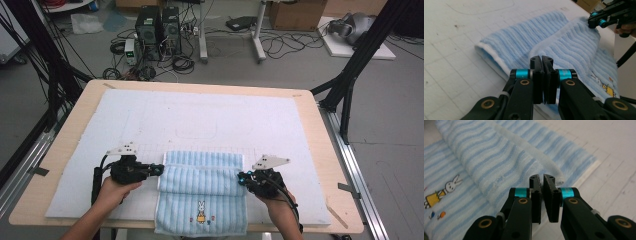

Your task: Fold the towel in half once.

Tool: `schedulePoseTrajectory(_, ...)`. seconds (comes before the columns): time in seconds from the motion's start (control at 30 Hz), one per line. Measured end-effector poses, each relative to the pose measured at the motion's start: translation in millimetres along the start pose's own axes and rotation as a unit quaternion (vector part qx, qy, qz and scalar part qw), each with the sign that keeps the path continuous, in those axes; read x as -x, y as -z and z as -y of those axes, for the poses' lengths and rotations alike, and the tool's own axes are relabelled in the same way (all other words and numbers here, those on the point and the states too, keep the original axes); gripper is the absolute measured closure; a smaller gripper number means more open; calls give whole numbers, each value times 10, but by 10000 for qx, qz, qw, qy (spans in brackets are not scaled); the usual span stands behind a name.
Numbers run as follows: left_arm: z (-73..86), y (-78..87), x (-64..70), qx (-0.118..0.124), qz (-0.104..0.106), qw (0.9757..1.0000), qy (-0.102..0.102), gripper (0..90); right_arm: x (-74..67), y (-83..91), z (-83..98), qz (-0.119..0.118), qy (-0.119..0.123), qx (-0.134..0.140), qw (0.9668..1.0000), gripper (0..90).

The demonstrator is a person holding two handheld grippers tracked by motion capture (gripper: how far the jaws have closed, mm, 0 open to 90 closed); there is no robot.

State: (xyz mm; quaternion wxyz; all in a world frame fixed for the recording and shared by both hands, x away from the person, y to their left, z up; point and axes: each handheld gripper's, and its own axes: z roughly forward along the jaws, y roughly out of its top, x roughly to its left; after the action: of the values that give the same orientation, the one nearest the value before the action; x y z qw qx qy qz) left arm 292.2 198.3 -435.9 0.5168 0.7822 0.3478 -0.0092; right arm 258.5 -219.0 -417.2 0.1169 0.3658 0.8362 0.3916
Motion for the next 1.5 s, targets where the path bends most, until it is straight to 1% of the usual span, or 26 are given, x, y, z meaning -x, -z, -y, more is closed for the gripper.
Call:
schedulePoseTrajectory(0.13, 63, -45, 2, -105, -15, 9999, 15, 866, -12, -41, 79, -45, -53, -129, 9999, 840)
schedulePoseTrajectory(0.17, 68, -54, -7, -81, -61, 9999, 43, 841, -8, -46, 85, -26, -47, -132, 9999, 822)
schedulePoseTrajectory(0.2, 67, -63, -18, 4, -171, 9998, 131, 727, -2, -44, 84, -8, -51, -97, 9999, 781)
schedulePoseTrajectory(0.23, 57, -63, -39, 93, -237, 9995, 200, 622, 6, -32, 75, 32, -109, -48, 9999, 722)
schedulePoseTrajectory(0.27, 41, -54, -58, 212, -276, 9991, 232, 562, 28, -15, 59, 70, -189, 71, 9998, 643)
schedulePoseTrajectory(0.33, -15, -32, -102, 436, -378, 9980, 263, 526, 91, 35, 18, 118, -320, 376, 9987, 617)
schedulePoseTrajectory(0.4, -73, -26, -153, 546, -447, 9969, 337, 514, 162, 53, -32, 284, -383, 526, 9975, 620)
schedulePoseTrajectory(0.43, -111, -39, -197, 527, -510, 9967, 360, 514, 190, 42, -48, 371, -397, 543, 9970, 630)
schedulePoseTrajectory(0.47, -136, -60, -233, 485, -560, 9965, 396, 516, 235, 7, -70, 444, -472, 529, 9965, 642)
schedulePoseTrajectory(0.53, -155, -114, -295, 434, -663, 9954, 535, 526, 288, -83, -94, 552, -494, 390, 9965, 658)
schedulePoseTrajectory(0.57, -155, -144, -312, 335, -681, 9955, 562, 527, 311, -139, -97, 597, -503, 296, 9965, 658)
schedulePoseTrajectory(0.6, -148, -179, -321, 225, -729, 9956, 537, 542, 330, -191, -95, 578, -594, 227, 9963, 652)
schedulePoseTrajectory(0.67, -135, -236, -331, 8, -756, 9960, 482, 556, 362, -280, -81, 629, -620, 97, 9960, 628)
schedulePoseTrajectory(0.73, -131, -279, -318, -80, -763, 9962, 417, 580, 379, -335, -61, 598, -754, 13, 9954, 629)
schedulePoseTrajectory(0.77, -133, -303, -310, -113, -755, 9964, 369, 586, 376, -351, -53, 638, -737, -50, 9952, 648)
schedulePoseTrajectory(0.83, -130, -335, -298, -176, -782, 9963, 300, 627, 371, -372, -36, 583, -716, -97, 9957, 732)
schedulePoseTrajectory(0.9, -126, -358, -288, -267, -881, 9957, 114, 706, 360, -370, -38, 555, -648, -97, 9963, 808)
schedulePoseTrajectory(0.93, -126, -357, -291, -264, -835, 9961, 92, 812, 351, -369, -41, 546, -575, -86, 9968, 841)
schedulePoseTrajectory(0.97, -132, -354, -297, -266, -825, 9962, 102, 846, 344, -371, -45, 530, -562, -92, 9970, 863)
schedulePoseTrajectory(1.0, -136, -353, -287, -231, -835, 9962, 84, 865, 338, -375, -48, 551, -484, -83, 9973, 870)
schedulePoseTrajectory(1.07, -152, -333, -279, -146, -830, 9964, 33, 869, 326, -373, -59, 586, -438, -66, 9973, 873)
schedulePoseTrajectory(1.1, -161, -318, -280, -96, -783, 9969, 58, 869, 325, -366, -64, 577, -448, -45, 9973, 873)
schedulePoseTrajectory(1.3, -198, -291, -296, 56, -748, 9971, 120, 867, 341, -331, -98, 644, -553, 121, 9963, 873)
schedulePoseTrajectory(1.37, -195, -295, -304, 110, -764, 9968, 203, 866, 348, -327, -122, 647, -602, 141, 9960, 873)
schedulePoseTrajectory(1.43, -194, -298, -311, 109, -794, 9966, 200, 865, 357, -330, -139, 685, -606, 146, 9957, 873)
schedulePoseTrajectory(1.5, -199, -297, -317, 215, -788, 9963, 248, 863, 371, -339, -147, 736, -580, 129, 9955, 873)
